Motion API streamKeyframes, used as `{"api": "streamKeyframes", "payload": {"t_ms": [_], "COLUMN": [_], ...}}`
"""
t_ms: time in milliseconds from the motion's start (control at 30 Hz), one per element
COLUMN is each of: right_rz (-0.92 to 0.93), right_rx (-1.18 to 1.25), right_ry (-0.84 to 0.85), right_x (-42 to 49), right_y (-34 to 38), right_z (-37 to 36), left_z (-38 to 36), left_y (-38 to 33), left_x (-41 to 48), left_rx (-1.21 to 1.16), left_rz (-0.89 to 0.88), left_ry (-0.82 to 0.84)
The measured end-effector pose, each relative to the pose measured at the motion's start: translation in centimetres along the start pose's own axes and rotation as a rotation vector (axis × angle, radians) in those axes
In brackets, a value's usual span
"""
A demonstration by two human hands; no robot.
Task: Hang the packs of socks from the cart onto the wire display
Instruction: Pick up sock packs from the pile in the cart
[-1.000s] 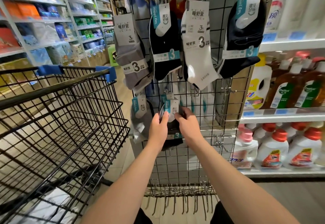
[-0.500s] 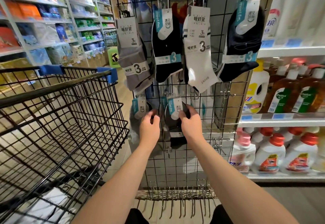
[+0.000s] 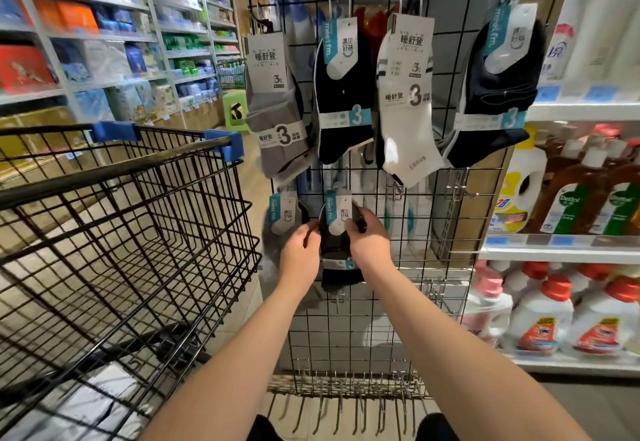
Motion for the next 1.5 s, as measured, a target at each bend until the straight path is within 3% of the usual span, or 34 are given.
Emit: {"api": "streamKeyframes", "payload": {"t_ms": [300, 467, 600, 767, 867, 1000, 1133, 1300, 1500], "right_rz": [0.04, -0.087, -0.202, -0.421, -0.501, -0.431, -0.351, -0.204, -0.151], "right_rx": [-0.103, -0.134, -0.198, -0.278, -0.252, -0.275, -0.335, -0.397, -0.532], "right_ry": [-0.041, -0.105, 0.07, 0.463, 0.536, 0.58, 0.733, 0.888, 1.057], "right_x": [-0.2, -3.0, -5.8, -9.6, -11.4, -13.0, -14.8, -17.1, -21.0], "right_y": [-0.5, 0.3, 3.4, 10.1, 16.4, 24.7, 31.4, 36.4, 37.8], "right_z": [0.0, 2.6, 4.3, 4.8, 6.2, 6.9, 4.2, -3.5, -14.8], "left_z": [0.1, 1.5, 3.9, 9.6, 13.2, 17.7, 23.9, 33.5, 41.8], "left_y": [0.0, -0.1, -2.5, -8.7, -15.1, -23.7, -27.6, -26.4, -16.1], "left_x": [-0.1, -1.0, -3.3, -6.5, -8.4, -9.4, -10.8, -11.6, -15.8], "left_rx": [0.003, 0.027, 0.061, 0.253, 0.289, 0.25, 0.235, 0.26, 0.118], "left_rz": [-0.008, 0.167, 0.3, 0.443, 0.502, 0.474, 0.526, 0.619, 1.001], "left_ry": [0.021, -0.013, 0.063, 0.09, 0.081, 0.06, -0.043, -0.174, -0.258]}}
Point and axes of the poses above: each hand's wrist, its own x-axis towards the middle knuckle, its own z-axis out of the back of the hand, y = z × x, the point moved 6 cm from there along x, towards the middle knuckle, and after that the axes turned 5 degrees about -x, right-handed, at the moved point
